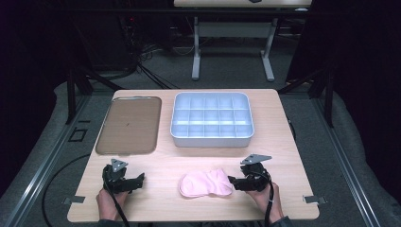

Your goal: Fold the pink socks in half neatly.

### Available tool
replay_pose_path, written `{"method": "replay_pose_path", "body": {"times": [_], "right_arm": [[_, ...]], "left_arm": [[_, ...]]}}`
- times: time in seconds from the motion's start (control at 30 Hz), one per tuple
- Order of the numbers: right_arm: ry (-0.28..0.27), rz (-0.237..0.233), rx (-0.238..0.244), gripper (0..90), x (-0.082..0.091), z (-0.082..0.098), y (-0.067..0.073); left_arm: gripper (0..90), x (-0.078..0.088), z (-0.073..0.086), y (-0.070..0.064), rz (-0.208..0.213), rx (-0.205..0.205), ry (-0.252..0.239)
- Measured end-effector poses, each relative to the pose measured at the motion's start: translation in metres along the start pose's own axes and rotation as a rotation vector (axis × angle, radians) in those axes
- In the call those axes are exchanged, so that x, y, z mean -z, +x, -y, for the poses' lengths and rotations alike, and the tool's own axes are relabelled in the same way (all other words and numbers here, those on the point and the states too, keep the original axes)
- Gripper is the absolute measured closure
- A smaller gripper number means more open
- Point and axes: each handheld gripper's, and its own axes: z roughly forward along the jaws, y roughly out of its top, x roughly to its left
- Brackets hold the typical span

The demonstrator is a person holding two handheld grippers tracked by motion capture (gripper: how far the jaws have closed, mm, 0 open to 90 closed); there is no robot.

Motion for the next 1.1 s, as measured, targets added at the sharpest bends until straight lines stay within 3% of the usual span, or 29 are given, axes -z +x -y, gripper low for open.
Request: {"method": "replay_pose_path", "body": {"times": [0.17,0.33,0.4,0.7,0.83,0.9,1.1], "right_arm": [[0.013,-0.001,-0.004,39.3,-0.001,0.002,-0.003],[0.025,-0.016,0.010,44.6,-0.004,0.002,-0.001],[0.028,-0.021,0.011,45.9,-0.007,0.002,0.000],[0.051,-0.036,0.020,47.5,-0.014,0.003,0.006],[0.054,-0.040,0.025,49.7,-0.015,0.002,0.007],[0.059,-0.047,0.030,50.3,-0.018,0.002,0.009],[0.079,-0.042,0.044,53.7,-0.023,0.004,0.012]], "left_arm": [[3.2,0.007,0.000,-0.008,0.027,0.011,-0.043],[0.2,0.014,-0.011,-0.025,0.159,0.016,-0.031],[0.2,0.014,-0.013,-0.034,0.197,-0.002,-0.023],[0.4,0.010,-0.016,-0.060,0.285,-0.042,0.004],[5.2,0.011,-0.018,-0.074,0.326,-0.056,0.000],[13.3,0.011,-0.020,-0.085,0.373,-0.064,0.004],[31.1,0.009,-0.020,-0.106,0.410,-0.108,0.027]]}}
